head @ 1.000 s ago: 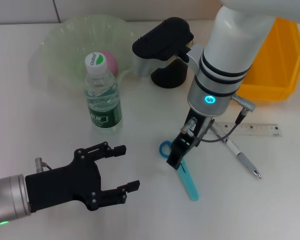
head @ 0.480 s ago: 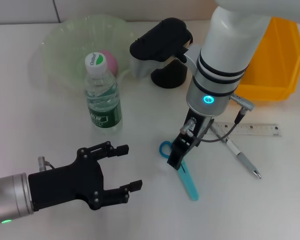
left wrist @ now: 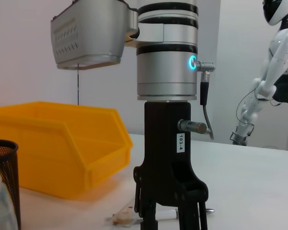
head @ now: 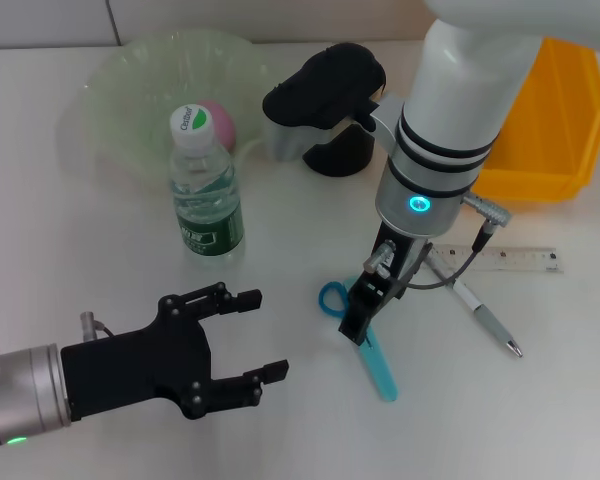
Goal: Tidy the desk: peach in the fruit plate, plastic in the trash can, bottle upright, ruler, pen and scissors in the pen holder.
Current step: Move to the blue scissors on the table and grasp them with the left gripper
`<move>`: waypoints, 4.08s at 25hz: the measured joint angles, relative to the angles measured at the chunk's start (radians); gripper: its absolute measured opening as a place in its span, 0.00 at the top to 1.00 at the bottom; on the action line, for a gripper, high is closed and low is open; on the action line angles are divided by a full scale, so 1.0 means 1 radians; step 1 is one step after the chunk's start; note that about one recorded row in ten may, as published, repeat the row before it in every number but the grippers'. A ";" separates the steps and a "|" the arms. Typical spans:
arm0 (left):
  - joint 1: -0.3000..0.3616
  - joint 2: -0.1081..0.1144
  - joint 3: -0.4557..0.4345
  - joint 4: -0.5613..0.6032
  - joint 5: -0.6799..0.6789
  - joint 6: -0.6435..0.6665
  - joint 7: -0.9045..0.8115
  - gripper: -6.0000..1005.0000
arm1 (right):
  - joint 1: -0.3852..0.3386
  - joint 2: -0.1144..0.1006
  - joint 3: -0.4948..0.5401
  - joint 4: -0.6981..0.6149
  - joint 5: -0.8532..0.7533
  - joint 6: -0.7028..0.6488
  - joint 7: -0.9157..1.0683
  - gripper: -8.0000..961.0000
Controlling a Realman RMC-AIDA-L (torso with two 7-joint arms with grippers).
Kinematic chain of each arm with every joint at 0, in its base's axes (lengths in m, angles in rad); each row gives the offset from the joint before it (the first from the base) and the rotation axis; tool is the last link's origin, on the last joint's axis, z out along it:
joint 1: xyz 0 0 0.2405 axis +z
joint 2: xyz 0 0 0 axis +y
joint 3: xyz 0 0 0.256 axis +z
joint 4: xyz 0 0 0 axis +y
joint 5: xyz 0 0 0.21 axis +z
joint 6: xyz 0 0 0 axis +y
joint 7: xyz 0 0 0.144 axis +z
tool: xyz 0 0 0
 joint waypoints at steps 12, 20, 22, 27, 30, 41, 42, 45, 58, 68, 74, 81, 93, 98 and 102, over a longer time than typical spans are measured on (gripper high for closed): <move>-0.010 0.000 0.001 -0.006 0.000 0.000 0.002 0.22 | 0.014 0.000 -0.028 0.010 0.012 0.000 0.000 0.18; -0.016 0.000 0.002 -0.015 0.000 -0.002 0.003 0.22 | 0.019 0.000 -0.034 0.037 0.019 0.009 0.000 0.18; -0.017 -0.001 0.002 -0.015 0.000 -0.002 0.003 0.22 | 0.022 0.000 -0.034 0.045 0.019 0.009 0.000 0.18; -0.020 -0.001 0.002 -0.015 0.000 -0.003 0.003 0.22 | 0.022 0.000 -0.034 0.046 0.019 0.009 0.000 0.18; -0.020 -0.002 0.001 -0.015 0.000 -0.003 0.003 0.22 | 0.023 0.000 -0.034 0.041 0.021 0.011 0.000 0.18; -0.030 -0.005 0.004 -0.020 0.000 -0.012 0.003 0.22 | 0.046 0.000 -0.040 0.067 0.036 0.026 -0.001 0.18; -0.030 -0.005 0.004 -0.020 0.000 -0.012 0.003 0.22 | 0.047 0.000 -0.041 0.069 0.036 0.026 -0.001 0.18; -0.045 -0.005 0.005 -0.041 0.000 -0.014 0.003 0.22 | 0.047 0.000 -0.042 0.071 0.036 0.029 -0.001 0.18; -0.061 -0.005 0.005 -0.055 0.001 -0.015 0.003 0.22 | 0.047 0.000 -0.063 0.077 0.042 0.039 -0.002 0.18; -0.065 -0.006 0.005 -0.063 0.001 -0.022 0.011 0.22 | 0.046 0.000 -0.086 0.083 0.074 0.051 -0.002 0.18; -0.069 -0.006 0.005 -0.064 0.001 -0.022 0.012 0.22 | 0.048 0.000 -0.086 0.092 0.075 0.051 -0.002 0.18; -0.071 -0.006 0.006 -0.064 0.001 -0.023 0.012 0.22 | 0.049 0.000 -0.086 0.092 0.075 0.050 -0.002 0.18; -0.076 -0.006 0.008 -0.064 0.001 -0.023 0.012 0.22 | 0.055 0.000 -0.080 0.096 0.075 0.047 -0.001 0.20; -0.076 -0.006 0.008 -0.064 0.001 -0.025 0.012 0.22 | 0.055 0.000 -0.078 0.104 0.075 0.045 -0.001 0.28; -0.076 -0.006 0.008 -0.064 0.001 -0.025 0.012 0.21 | 0.055 0.000 -0.081 0.105 0.075 0.045 -0.001 0.42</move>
